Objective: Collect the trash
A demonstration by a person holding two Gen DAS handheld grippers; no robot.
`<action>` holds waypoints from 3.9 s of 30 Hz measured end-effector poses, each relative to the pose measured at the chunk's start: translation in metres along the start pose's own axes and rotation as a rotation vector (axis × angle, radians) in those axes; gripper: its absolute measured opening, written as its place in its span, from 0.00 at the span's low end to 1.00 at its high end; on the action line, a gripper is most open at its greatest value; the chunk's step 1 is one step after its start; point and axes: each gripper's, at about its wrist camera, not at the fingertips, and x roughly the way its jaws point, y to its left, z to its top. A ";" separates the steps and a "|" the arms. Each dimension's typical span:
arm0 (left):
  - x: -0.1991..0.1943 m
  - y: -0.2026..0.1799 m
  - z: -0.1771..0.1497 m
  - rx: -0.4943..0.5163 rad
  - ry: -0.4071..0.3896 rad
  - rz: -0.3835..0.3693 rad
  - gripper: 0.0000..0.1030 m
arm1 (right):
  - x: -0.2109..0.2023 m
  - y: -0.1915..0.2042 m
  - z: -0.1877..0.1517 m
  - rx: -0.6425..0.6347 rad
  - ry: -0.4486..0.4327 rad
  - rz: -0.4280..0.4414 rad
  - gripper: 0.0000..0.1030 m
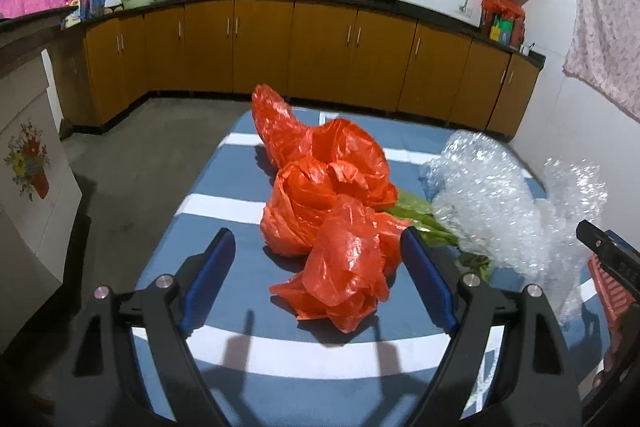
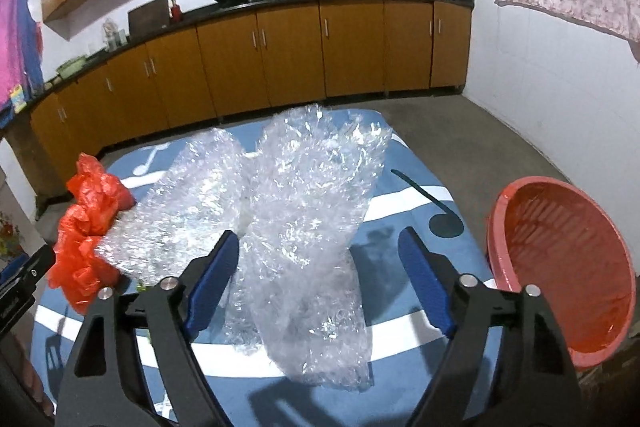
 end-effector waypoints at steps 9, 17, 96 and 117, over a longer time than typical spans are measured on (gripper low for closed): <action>0.032 -0.003 -0.005 0.007 0.101 -0.042 0.47 | 0.010 0.003 -0.003 -0.013 0.058 0.025 0.33; 0.026 -0.006 -0.007 0.013 0.091 -0.103 0.15 | 0.000 -0.004 -0.003 0.005 0.052 0.058 0.21; -0.024 -0.326 -0.016 0.260 0.072 -0.689 0.13 | -0.102 -0.245 -0.024 0.350 -0.149 -0.295 0.18; 0.016 -0.408 -0.045 0.356 0.155 -0.754 0.19 | -0.073 -0.280 -0.028 0.432 -0.140 -0.270 0.19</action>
